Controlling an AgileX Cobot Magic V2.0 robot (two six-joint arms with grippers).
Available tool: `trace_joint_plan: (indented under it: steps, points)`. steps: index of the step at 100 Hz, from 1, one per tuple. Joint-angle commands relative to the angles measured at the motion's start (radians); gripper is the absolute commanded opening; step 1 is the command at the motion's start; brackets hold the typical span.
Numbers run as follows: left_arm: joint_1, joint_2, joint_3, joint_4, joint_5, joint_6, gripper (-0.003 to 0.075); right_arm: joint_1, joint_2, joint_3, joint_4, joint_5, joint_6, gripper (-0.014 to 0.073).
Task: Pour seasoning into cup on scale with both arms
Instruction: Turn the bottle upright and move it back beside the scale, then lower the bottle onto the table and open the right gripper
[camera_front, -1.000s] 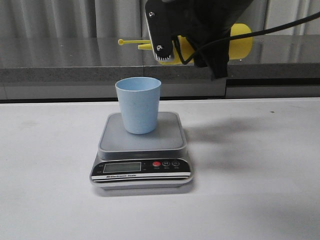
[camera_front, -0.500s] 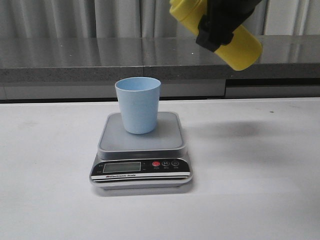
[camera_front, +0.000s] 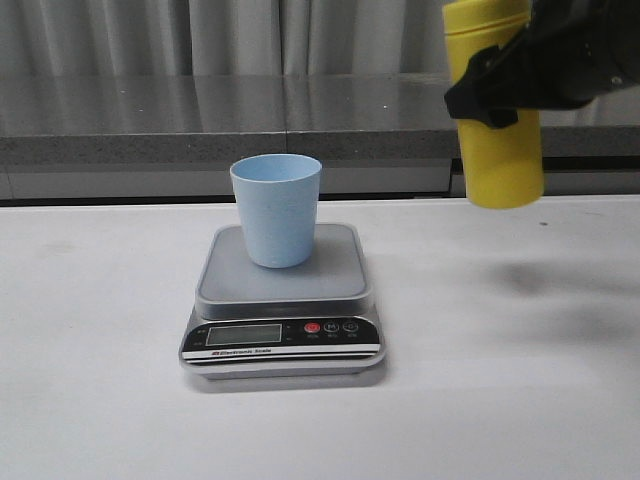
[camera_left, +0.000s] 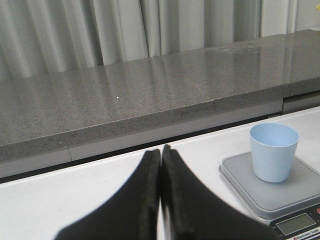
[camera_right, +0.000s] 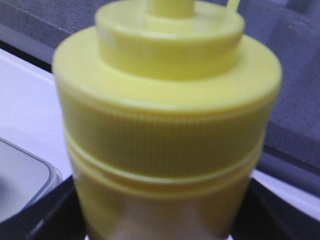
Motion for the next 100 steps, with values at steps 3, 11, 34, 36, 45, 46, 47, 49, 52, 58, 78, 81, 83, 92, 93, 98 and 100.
trace_joint_plan:
  steps: [3,11,34,36,45,46,47,49,52,58,78,81,83,92,93,98,100]
  points:
    - [0.002,0.010,-0.027,0.000,-0.078,-0.003,-0.0018,-0.005,-0.048,0.071,0.108,-0.247,-0.023,0.0134]
    - [0.002,0.010,-0.027,0.000,-0.078,-0.003,-0.0018,-0.005,-0.047,0.137,0.111,-0.345,-0.023,0.0134]
    - [0.002,0.010,-0.027,0.000,-0.078,-0.003,-0.0018,-0.005,-0.042,0.181,0.074,-0.384,-0.023,0.0134]
    - [0.002,0.010,-0.027,0.000,-0.078,-0.003,-0.0018,-0.005,-0.040,0.181,0.071,-0.387,-0.023,0.0134]
    - [0.002,0.010,-0.027,0.000,-0.078,-0.003,-0.0018,-0.005,-0.017,0.181,0.067,-0.418,-0.023,0.0134]
    - [0.002,0.010,-0.027,0.000,-0.078,-0.003,-0.0018,-0.005,-0.012,0.181,0.067,-0.424,-0.023,0.0134]
    - [0.002,0.010,-0.027,0.000,-0.078,-0.003,-0.0018,-0.005,-0.009,0.181,0.067,-0.427,-0.023,0.0134]
    - [0.002,0.010,-0.027,0.000,-0.078,-0.003,-0.0018,-0.005,-0.002,0.181,0.067,-0.435,-0.023,0.0134]
    - [0.002,0.010,-0.027,0.000,-0.078,-0.003,-0.0018,-0.005,0.010,0.181,0.067,-0.444,-0.023,0.0134]
    - [0.002,0.010,-0.027,0.000,-0.078,-0.003,-0.0018,-0.004,0.035,0.181,0.067,-0.467,-0.022,0.0134]
    - [0.002,0.010,-0.027,0.000,-0.078,-0.003,-0.0018,-0.002,0.103,0.181,0.038,-0.571,-0.011,0.0134]
    - [0.002,0.010,-0.027,0.000,-0.079,-0.003,-0.0018,-0.002,0.110,0.181,0.032,-0.580,-0.003,0.0134]
    - [0.002,0.010,-0.027,0.000,-0.079,-0.003,-0.0018,-0.002,0.116,0.181,0.024,-0.586,0.006,0.0134]
    - [0.002,0.010,-0.027,0.000,-0.079,-0.003,-0.0018,-0.002,0.147,0.181,-0.011,-0.620,0.036,0.0134]
    - [0.002,0.010,-0.027,0.000,-0.079,-0.003,-0.0018,-0.002,0.153,0.181,-0.016,-0.628,0.039,0.0134]
    - [0.002,0.010,-0.027,0.000,-0.079,-0.003,-0.0018,-0.002,0.174,0.181,-0.030,-0.651,0.040,0.0134]
    - [0.002,0.010,-0.027,0.000,-0.079,-0.003,-0.0018,-0.002,0.182,0.181,-0.035,-0.659,0.040,0.0134]
